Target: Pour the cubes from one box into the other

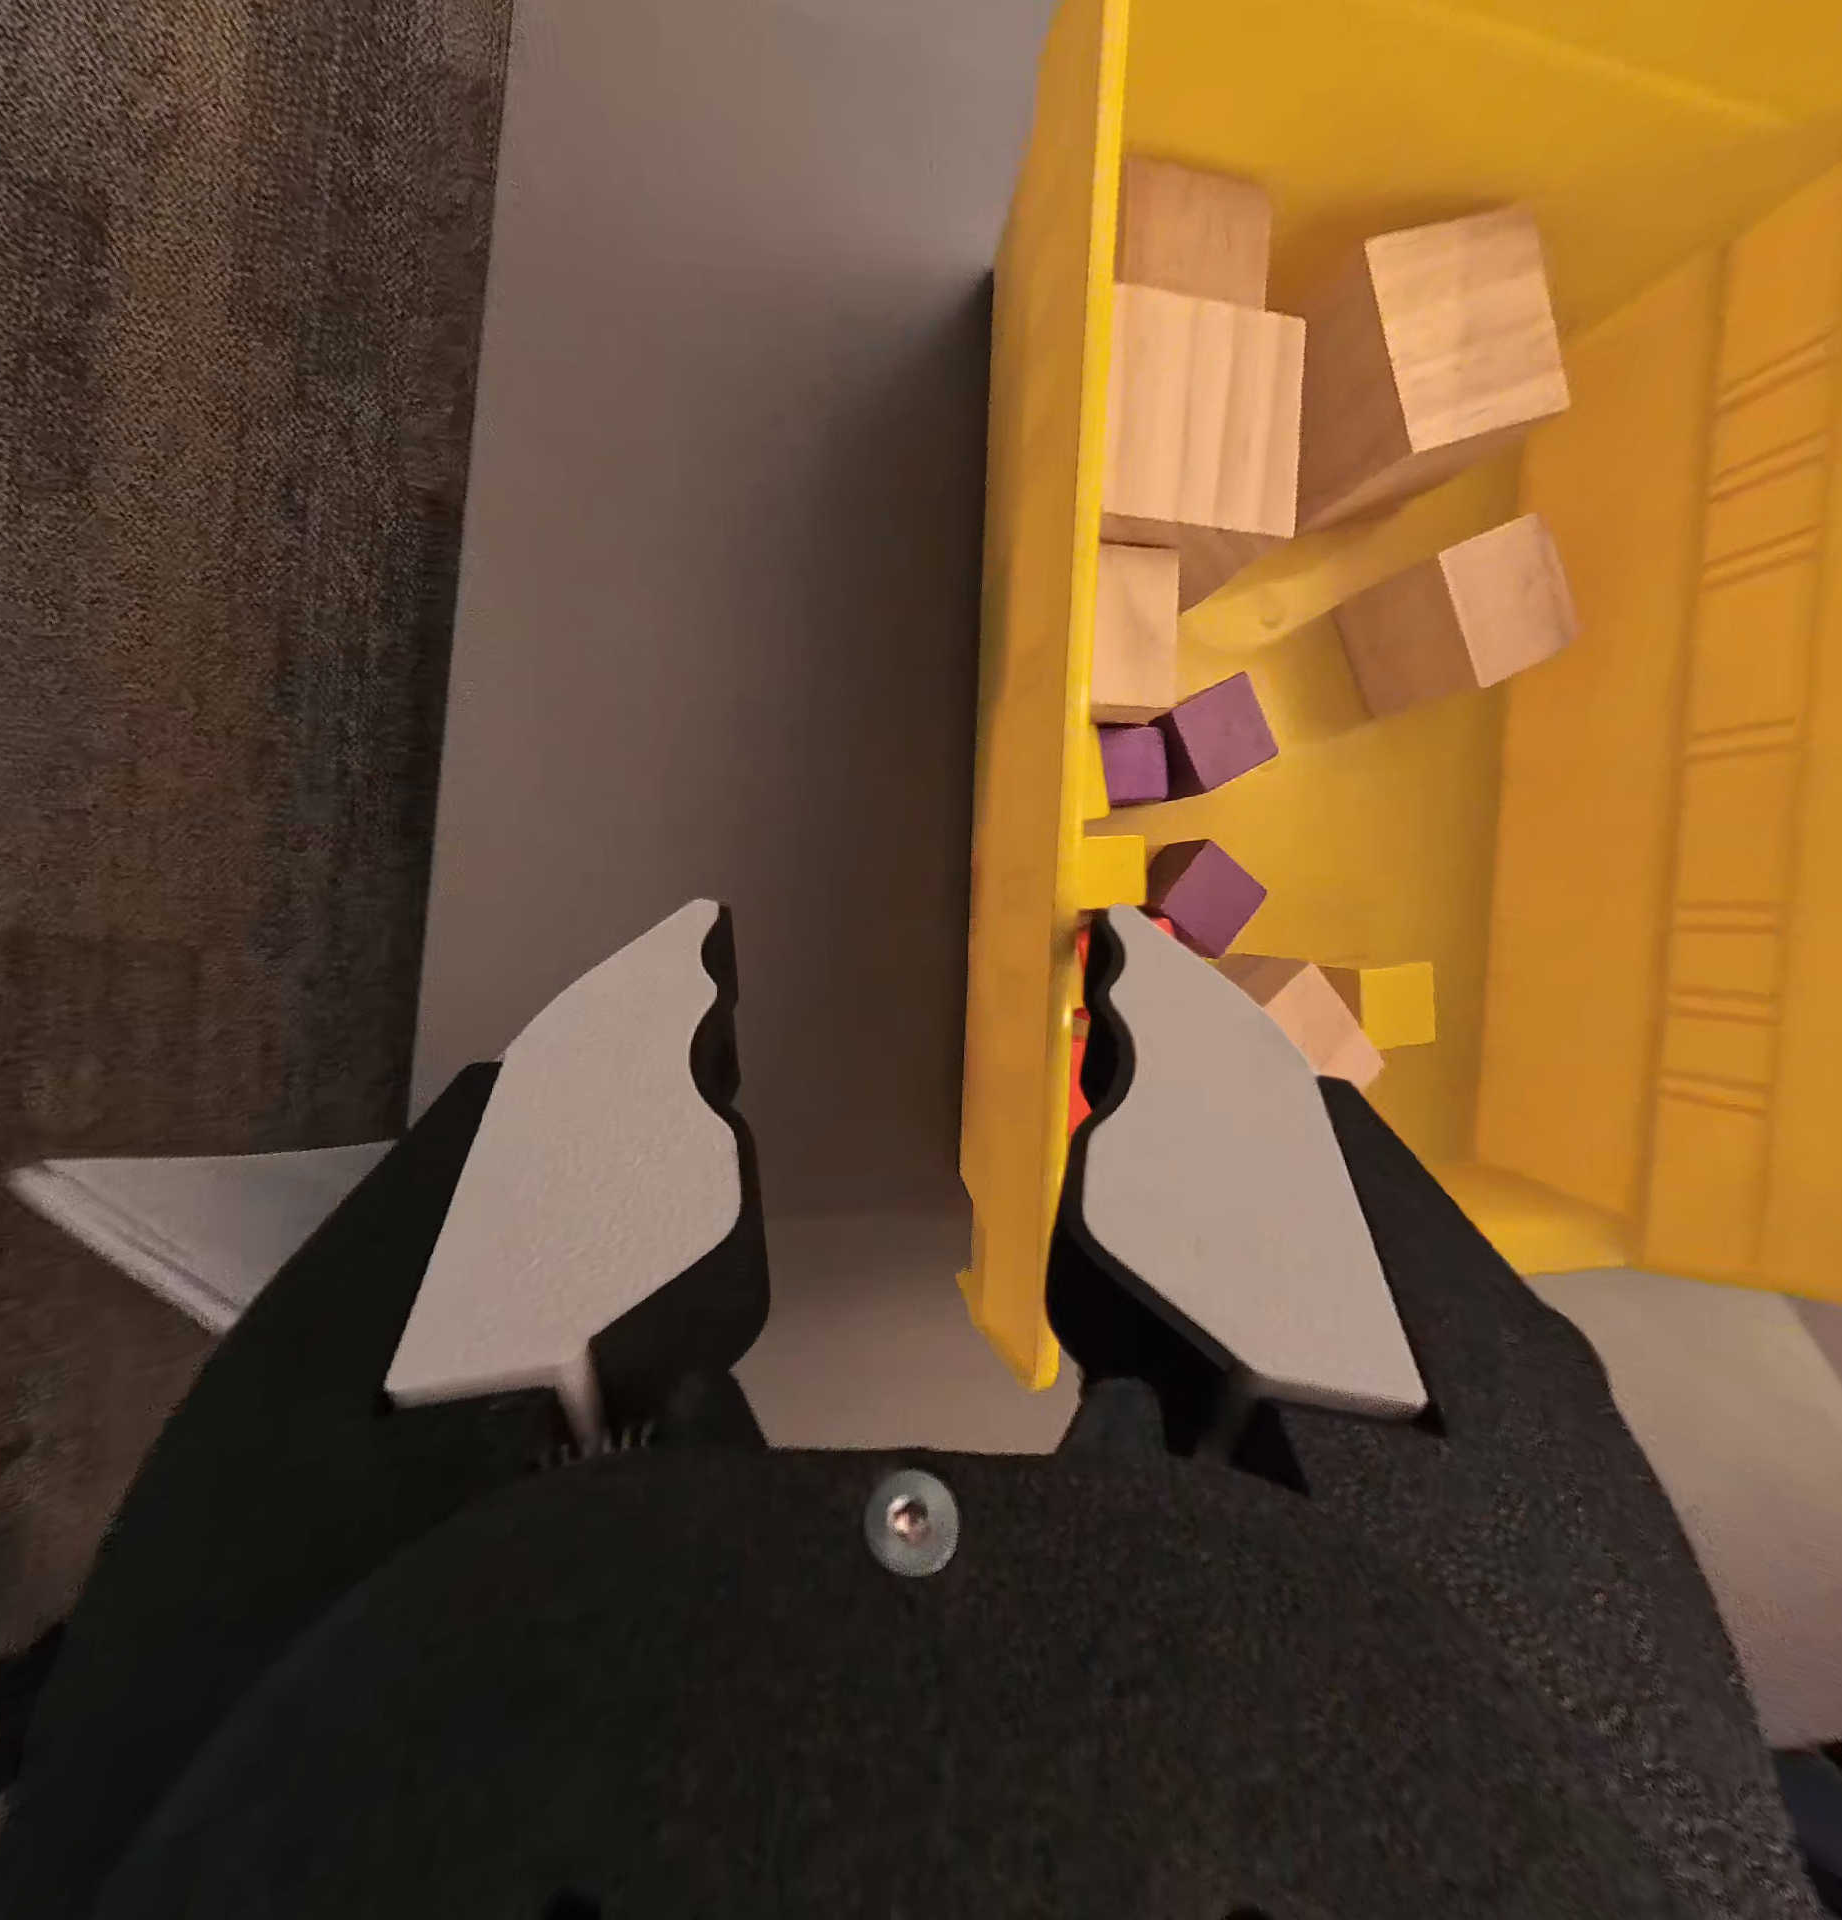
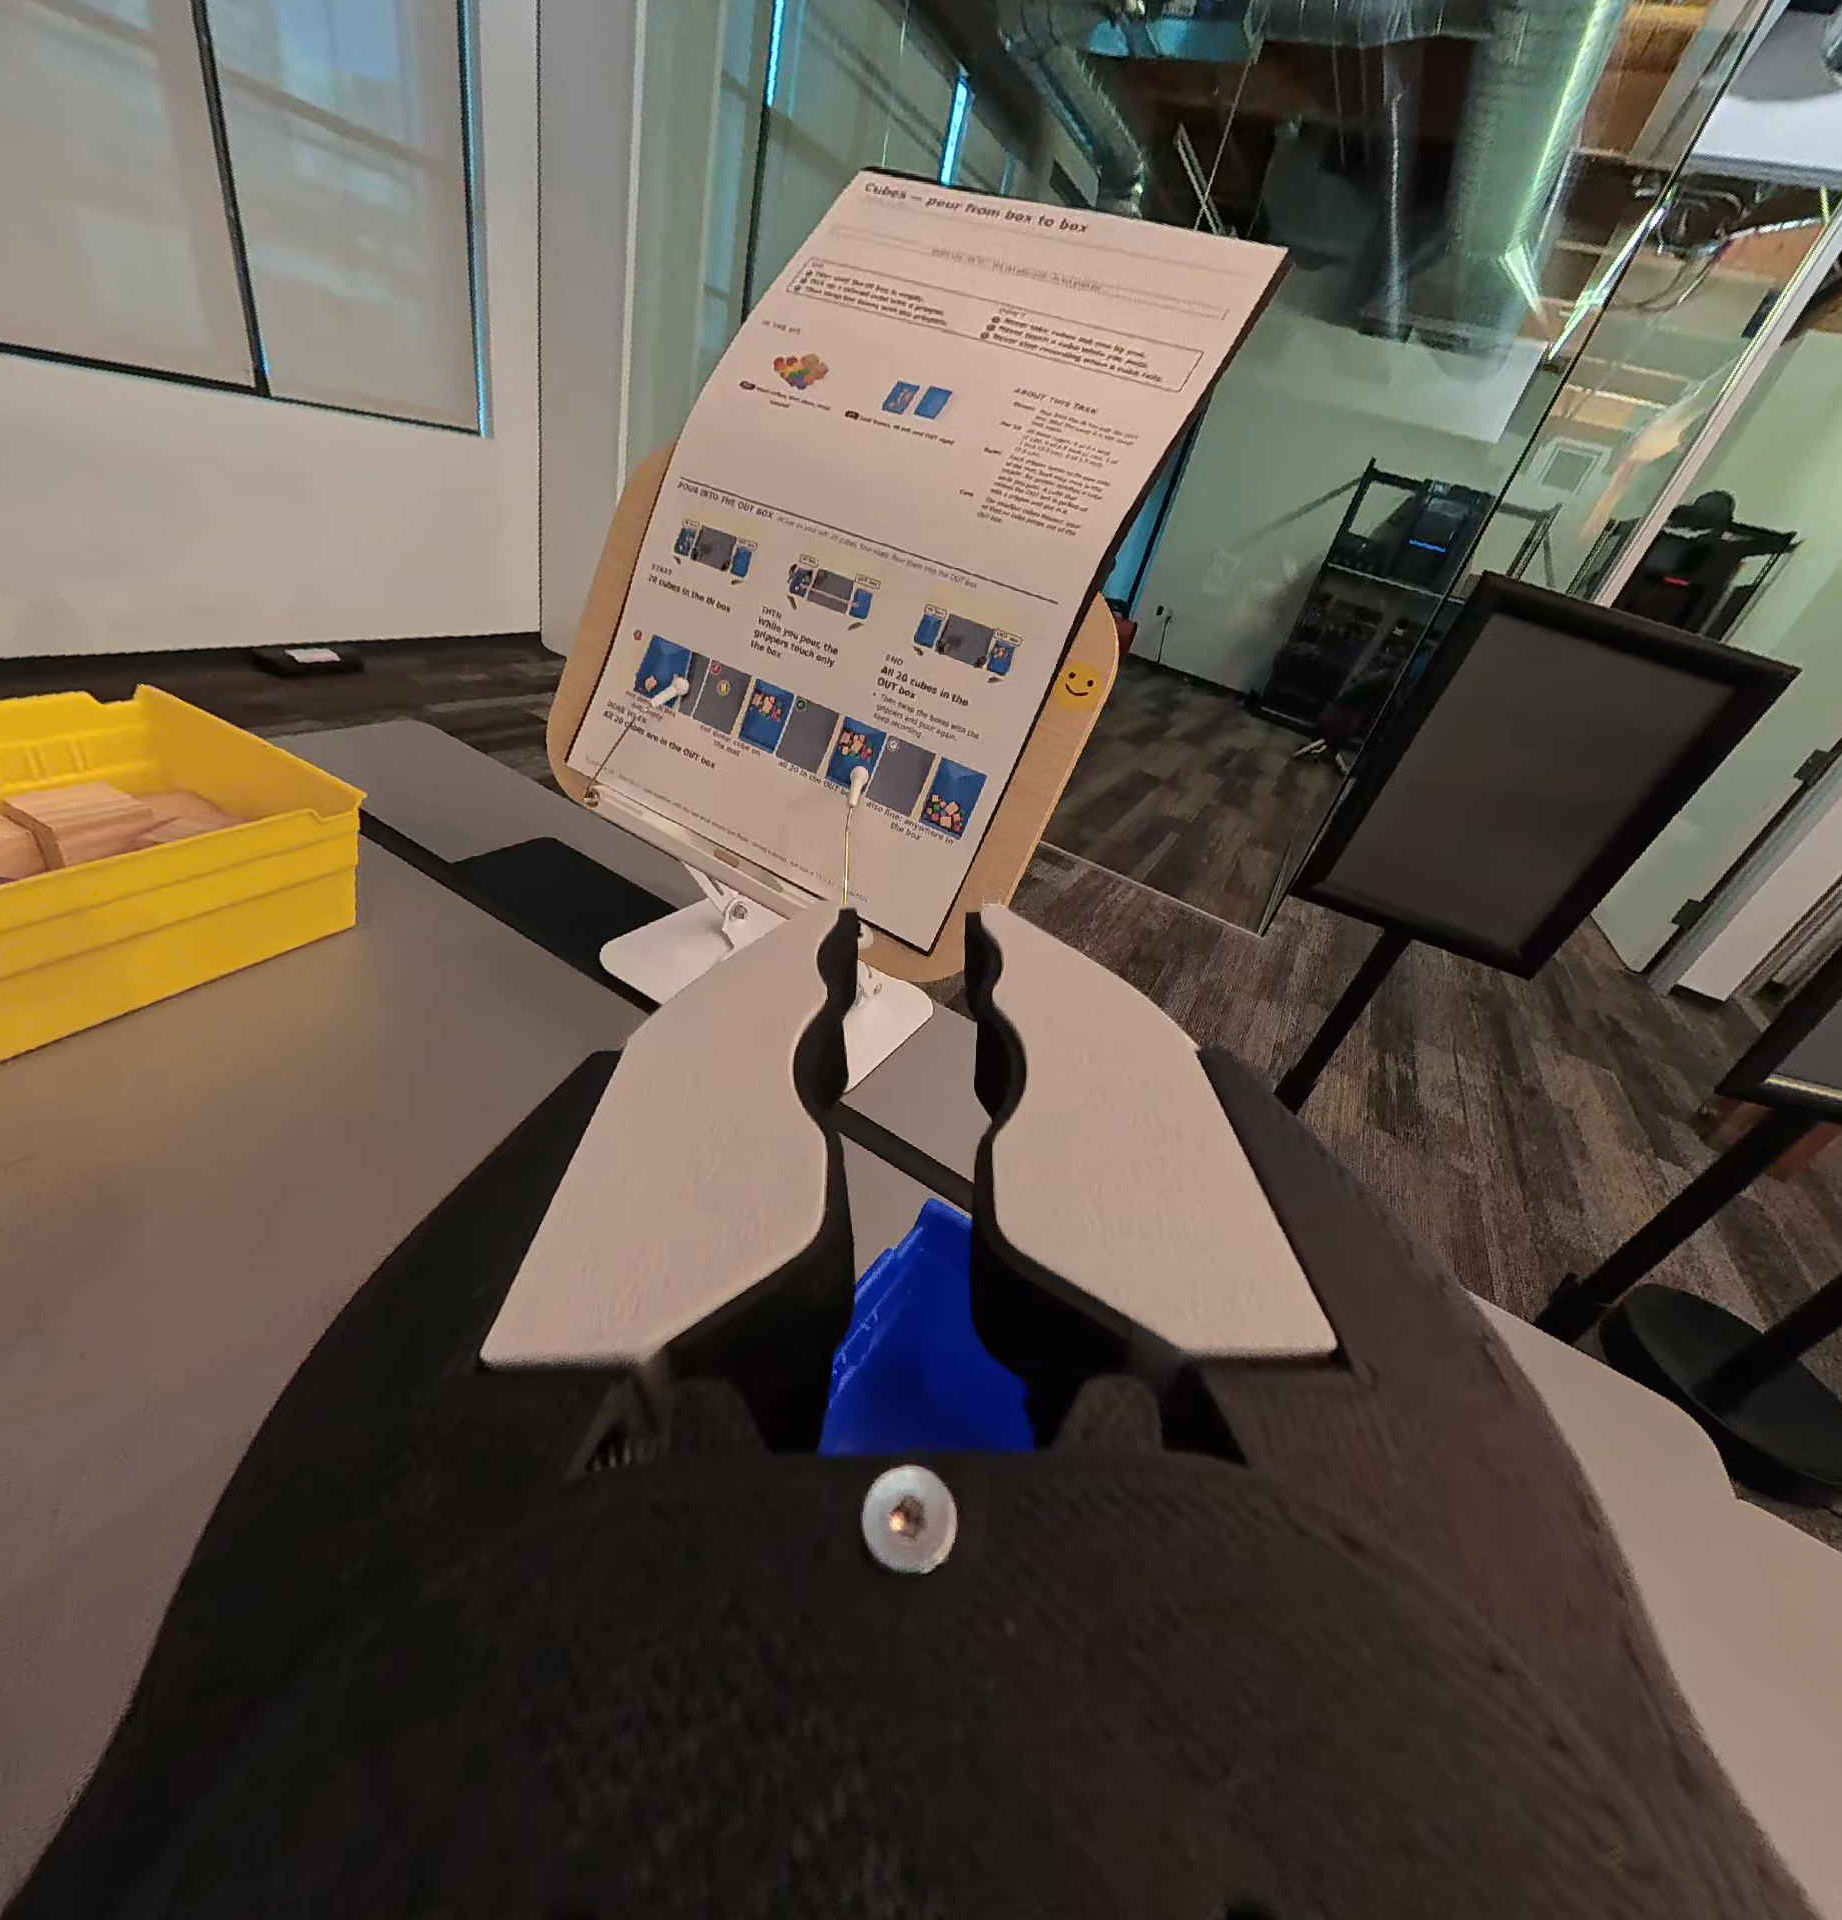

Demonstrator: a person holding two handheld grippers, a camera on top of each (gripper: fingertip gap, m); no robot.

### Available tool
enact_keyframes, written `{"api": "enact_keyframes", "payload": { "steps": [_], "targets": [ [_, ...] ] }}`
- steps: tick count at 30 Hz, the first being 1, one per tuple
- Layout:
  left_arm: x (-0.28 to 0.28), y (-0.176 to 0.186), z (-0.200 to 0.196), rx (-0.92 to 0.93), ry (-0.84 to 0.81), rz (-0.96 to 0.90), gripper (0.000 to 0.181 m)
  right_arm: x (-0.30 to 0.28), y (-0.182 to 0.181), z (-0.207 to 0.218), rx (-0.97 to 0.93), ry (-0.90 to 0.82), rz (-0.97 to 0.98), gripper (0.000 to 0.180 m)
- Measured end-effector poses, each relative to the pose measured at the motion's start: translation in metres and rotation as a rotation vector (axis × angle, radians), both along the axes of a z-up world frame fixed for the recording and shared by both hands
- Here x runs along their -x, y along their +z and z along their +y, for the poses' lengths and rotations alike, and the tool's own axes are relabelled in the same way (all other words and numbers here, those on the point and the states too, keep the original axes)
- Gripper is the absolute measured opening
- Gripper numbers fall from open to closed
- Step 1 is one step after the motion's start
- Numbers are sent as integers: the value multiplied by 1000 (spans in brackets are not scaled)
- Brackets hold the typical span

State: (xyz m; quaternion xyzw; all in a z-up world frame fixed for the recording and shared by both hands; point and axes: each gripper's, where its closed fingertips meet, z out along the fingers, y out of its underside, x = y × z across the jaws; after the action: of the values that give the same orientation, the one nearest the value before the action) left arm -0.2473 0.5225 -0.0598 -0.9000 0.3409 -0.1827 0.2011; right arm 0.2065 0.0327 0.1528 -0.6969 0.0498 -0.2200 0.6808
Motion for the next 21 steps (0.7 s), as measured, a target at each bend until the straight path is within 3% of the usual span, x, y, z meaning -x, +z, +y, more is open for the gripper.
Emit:
{"api": "enact_keyframes", "payload": {
  "steps": [3, 9, 15, 21],
  "targets": [
    [-6, -10, -2, 23, -17, 66, 56, 1, -2, 0, 16, -1, -13, 20],
    [-20, -26, -22, 230, -22, 93, 9, 0, -3, -2, 28, 6, -10, 20],
    [-20, -27, -22, 126, -100, 255, 5, -2, -3, -4, 32, 0, -20, 20],
    [-21, -27, -26, 109, -140, 281, 5, -4, -4, -5, 45, -13, -26, 20]
  ]
}}
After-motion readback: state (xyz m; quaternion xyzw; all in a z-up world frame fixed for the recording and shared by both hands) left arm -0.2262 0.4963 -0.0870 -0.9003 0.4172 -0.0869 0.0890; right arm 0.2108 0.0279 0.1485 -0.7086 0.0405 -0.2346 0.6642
